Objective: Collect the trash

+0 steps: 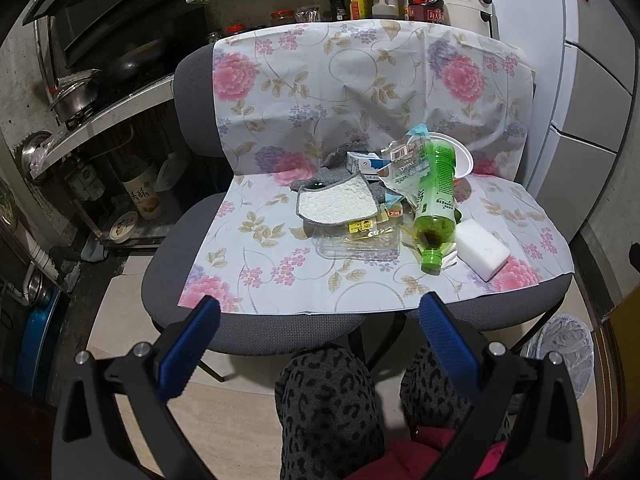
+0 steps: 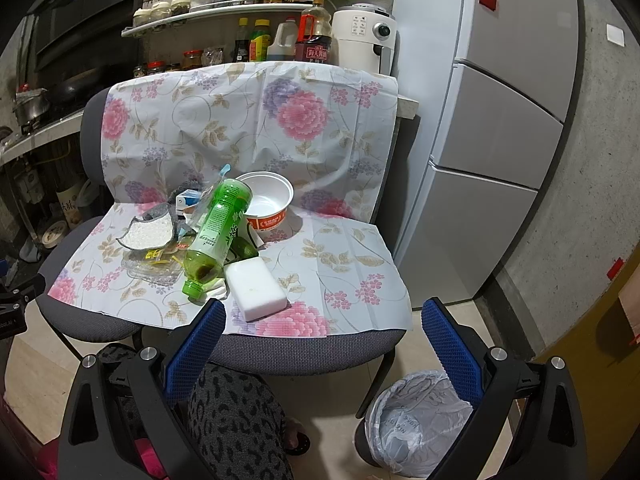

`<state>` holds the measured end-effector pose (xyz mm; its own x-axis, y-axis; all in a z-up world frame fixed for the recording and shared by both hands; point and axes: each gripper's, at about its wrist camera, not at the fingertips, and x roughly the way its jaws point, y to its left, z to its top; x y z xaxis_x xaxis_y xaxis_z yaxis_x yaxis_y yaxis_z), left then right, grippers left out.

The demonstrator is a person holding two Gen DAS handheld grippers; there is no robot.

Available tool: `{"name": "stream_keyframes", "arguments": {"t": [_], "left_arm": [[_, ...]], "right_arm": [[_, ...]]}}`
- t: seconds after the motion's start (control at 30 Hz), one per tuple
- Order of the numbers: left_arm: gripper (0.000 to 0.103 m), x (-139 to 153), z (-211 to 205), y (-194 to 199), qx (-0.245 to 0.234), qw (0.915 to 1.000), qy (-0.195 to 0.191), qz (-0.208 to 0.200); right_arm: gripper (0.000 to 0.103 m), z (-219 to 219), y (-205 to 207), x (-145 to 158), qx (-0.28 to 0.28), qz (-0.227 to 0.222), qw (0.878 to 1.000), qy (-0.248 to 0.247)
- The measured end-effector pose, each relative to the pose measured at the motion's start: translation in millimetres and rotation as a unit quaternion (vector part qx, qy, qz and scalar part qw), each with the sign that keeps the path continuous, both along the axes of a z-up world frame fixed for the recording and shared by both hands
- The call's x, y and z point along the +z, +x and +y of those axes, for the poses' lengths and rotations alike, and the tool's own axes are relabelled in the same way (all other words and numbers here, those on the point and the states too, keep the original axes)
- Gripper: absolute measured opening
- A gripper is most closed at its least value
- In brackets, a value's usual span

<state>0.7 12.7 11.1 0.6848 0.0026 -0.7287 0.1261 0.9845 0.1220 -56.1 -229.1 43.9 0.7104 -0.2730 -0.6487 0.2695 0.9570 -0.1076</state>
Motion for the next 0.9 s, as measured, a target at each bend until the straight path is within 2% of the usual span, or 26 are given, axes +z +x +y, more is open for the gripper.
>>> {"name": "stream_keyframes", "arguments": {"t": [0.9], "left_arm": [[0.097,0.1,0.7,-0.4,0.0,1.0,-0.001,0.0]], "right_arm": [[0.097,-0.8,-0.3,-0.4,0.0,0.0,1.0,0.0]]}}
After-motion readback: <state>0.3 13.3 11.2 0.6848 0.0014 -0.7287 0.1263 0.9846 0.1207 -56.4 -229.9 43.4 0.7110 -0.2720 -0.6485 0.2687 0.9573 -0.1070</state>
